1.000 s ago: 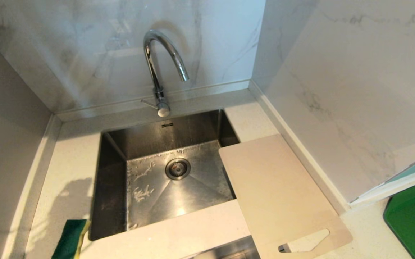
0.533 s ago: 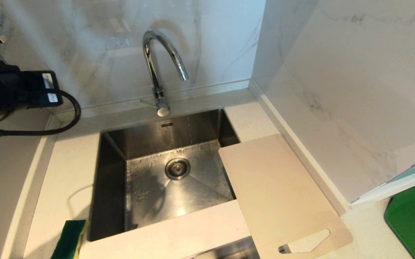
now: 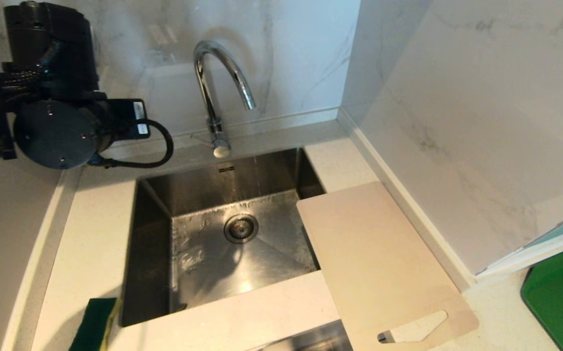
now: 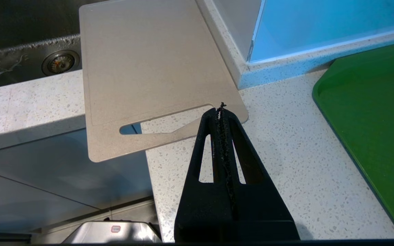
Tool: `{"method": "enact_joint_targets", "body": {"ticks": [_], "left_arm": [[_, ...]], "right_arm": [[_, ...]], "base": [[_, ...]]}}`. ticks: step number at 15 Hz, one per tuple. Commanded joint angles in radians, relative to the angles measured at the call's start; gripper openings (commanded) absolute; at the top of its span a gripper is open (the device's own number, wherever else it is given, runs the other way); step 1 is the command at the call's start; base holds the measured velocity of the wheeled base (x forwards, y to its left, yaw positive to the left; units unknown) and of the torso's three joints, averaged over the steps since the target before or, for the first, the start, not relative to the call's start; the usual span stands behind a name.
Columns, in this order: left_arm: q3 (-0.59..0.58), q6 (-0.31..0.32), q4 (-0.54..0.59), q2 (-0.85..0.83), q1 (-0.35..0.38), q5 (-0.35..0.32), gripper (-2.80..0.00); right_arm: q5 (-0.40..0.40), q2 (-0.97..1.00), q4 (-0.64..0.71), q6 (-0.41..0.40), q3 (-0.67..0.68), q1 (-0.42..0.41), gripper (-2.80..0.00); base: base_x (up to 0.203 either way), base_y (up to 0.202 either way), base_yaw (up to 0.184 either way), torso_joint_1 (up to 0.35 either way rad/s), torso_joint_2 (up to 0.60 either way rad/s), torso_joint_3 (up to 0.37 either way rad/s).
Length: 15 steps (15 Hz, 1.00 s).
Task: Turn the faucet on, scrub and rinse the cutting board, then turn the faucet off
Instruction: Turn on the tap
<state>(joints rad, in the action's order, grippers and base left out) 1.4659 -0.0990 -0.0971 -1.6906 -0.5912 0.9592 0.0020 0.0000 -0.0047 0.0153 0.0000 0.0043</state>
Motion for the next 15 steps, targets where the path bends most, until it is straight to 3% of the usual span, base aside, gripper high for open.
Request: {"method": "enact_joint_targets", "body": {"ticks": [1, 9, 10, 15], "left_arm": [[0.104, -0.009, -0.006, -0.151, 0.026, 0.014, -2.8], [0.318, -0.07, -0.007, -0.402, 0.078, 0.017, -2.8], [0.332, -0.075, -0.007, -0.419, 0.086, 0.013, 0.0], [0.418, -0.12, 0.001, -0.541, 0.106, 0.007, 0.0]], "right_arm": [[0.0, 0.0, -0.001, 0.0, 0.0, 0.0, -2.8], [0.001, 0.001, 0.0, 0.0, 0.0, 0.0, -2.8], [0.0, 0.0, 0.0, 0.0, 0.0, 0.0, -2.8], [0.001, 0.002, -0.001, -0.001, 0.0, 0.0, -2.8]], "base": [[0.0, 0.0, 0.0, 0.0, 0.0, 0.0], [0.0, 0.0, 0.0, 0.0, 0.0, 0.0], [0.0, 0.0, 0.0, 0.0, 0.0, 0.0], [0.0, 0.0, 0.0, 0.0, 0.0, 0.0]]}}
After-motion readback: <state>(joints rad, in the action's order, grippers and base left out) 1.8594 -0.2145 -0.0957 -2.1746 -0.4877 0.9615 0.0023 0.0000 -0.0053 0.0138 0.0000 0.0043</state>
